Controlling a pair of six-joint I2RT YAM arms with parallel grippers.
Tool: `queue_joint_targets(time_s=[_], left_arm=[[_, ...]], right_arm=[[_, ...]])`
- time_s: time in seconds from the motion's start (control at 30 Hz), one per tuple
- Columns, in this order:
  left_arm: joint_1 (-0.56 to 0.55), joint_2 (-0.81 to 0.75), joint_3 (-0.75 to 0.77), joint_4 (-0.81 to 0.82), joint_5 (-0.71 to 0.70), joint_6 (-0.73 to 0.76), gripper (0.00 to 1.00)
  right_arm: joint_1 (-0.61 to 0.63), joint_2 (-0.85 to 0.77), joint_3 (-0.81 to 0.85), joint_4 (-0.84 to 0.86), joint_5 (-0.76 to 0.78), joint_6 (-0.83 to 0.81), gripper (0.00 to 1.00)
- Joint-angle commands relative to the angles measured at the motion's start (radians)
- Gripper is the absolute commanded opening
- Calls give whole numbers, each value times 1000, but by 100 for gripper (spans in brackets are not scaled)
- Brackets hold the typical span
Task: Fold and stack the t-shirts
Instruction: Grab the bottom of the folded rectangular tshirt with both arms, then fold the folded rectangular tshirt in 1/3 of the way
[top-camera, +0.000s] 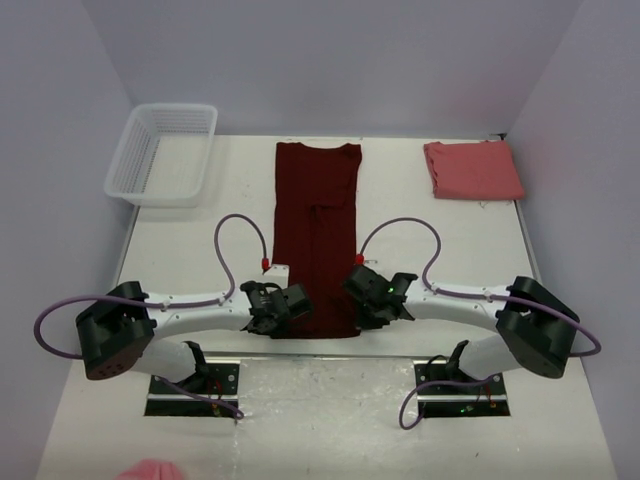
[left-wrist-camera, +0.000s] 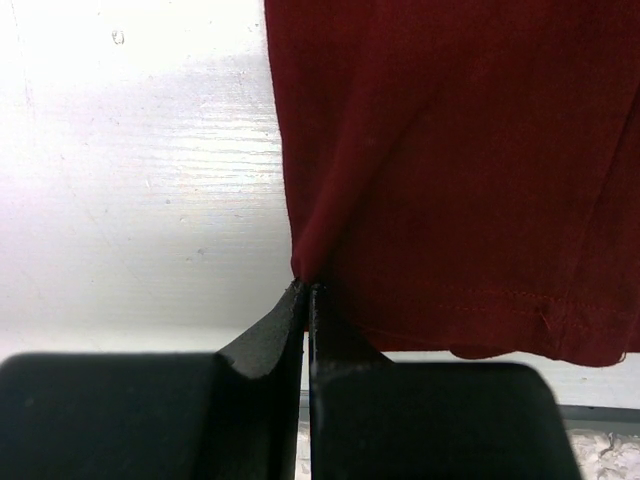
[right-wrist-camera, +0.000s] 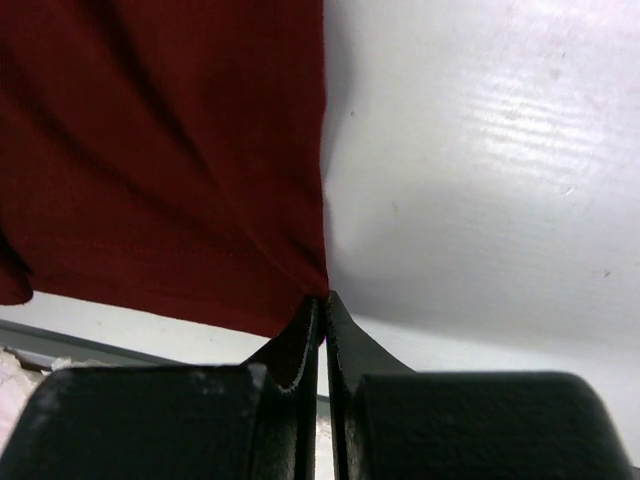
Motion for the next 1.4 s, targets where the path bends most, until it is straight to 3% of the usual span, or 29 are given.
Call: queue_joint_targets(time_s=[0.0, 0.53, 0.83, 0.93, 1.13, 1.37], left_arm=[[-6, 25, -3, 19, -6, 15, 0], [-29, -147, 74, -96, -73, 36, 0], [-24, -95, 243, -124, -121, 140, 0], [13, -67, 299, -108, -119, 205, 0], [235, -29, 351, -32, -79, 386, 0], [365, 132, 534, 5, -44, 513, 0]], right_arm=[[29, -28, -25, -84, 41, 56, 0], [65, -106, 96, -228, 172, 47, 0], [13, -26, 265, -297, 238, -42, 0], [-47, 0, 316, -294, 242, -94, 0], [-184, 46, 419, -273, 218, -218, 0], [-316, 195, 587, -256, 149, -372, 0]])
